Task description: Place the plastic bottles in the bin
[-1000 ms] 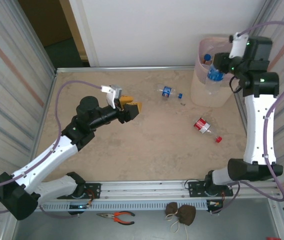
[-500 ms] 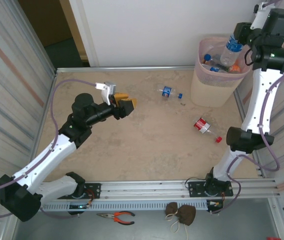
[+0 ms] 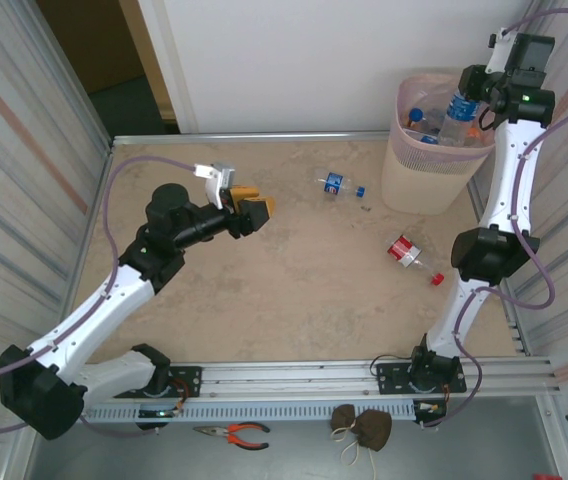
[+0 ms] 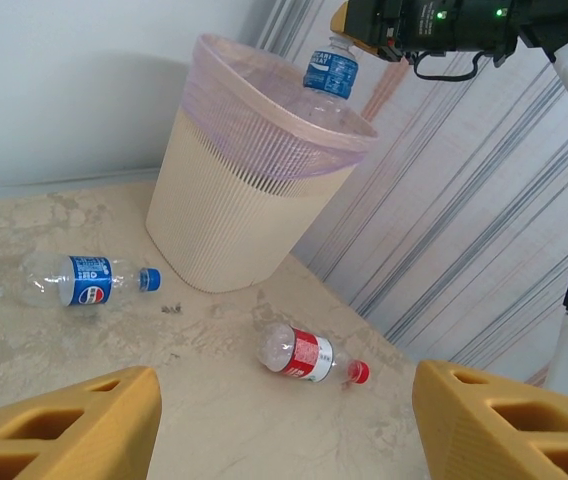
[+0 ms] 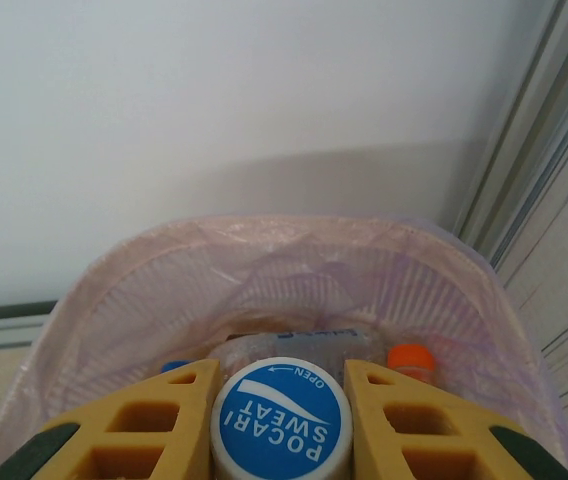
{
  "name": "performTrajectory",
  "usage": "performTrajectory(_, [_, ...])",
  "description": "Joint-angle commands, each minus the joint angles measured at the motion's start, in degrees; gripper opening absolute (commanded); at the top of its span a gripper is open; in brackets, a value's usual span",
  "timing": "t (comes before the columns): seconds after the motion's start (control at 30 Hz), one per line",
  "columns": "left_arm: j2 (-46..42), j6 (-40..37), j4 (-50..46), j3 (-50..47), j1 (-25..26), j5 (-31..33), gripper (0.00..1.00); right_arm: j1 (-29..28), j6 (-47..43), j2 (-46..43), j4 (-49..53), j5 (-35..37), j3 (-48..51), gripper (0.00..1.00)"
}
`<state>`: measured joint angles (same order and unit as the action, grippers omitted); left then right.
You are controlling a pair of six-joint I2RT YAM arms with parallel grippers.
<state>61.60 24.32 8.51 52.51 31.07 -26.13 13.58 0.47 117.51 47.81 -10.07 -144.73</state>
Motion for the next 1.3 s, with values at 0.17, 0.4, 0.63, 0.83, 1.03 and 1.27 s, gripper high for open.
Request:
performTrajectory(0.17, [1.0, 0.2, 0.0, 2.5, -0.7, -0.9, 0.67, -0.5, -4.0, 5.5, 9.4, 2.8, 1.1, 0.22])
performTrajectory(0.4, [0.8, 0.4, -0.3, 2.4, -0.8, -0.7, 0.67, -0.8, -5.7, 6.9, 8.1, 6.8, 0.1, 0.22])
performTrajectory(0.63, [0.9, 0.3, -0.4, 2.5, -1.2, -0.7, 0.67, -1.0, -6.9, 6.0, 5.7, 12.1, -3.0, 0.21])
performTrajectory(0.83, [1.0, 0.2, -0.4, 2.5, -1.4, -0.5, 0.67, -1.2, -8.7, 3.8, 1.4, 15.7, -3.4, 0.21])
performTrajectory(1.03, [1.0, 0.3, -0.5, 2.7, -1.7, -0.7, 0.67, -1.6, -11.2, 3.6, -0.7, 19.8, -3.5, 0.21])
performTrajectory(1.27, [1.5, 0.2, -0.9, 3.4, -2.1, -0.8, 0.67, -2.1, -13.4, 2.8, -4.3, 20.2, -4.0, 0.21])
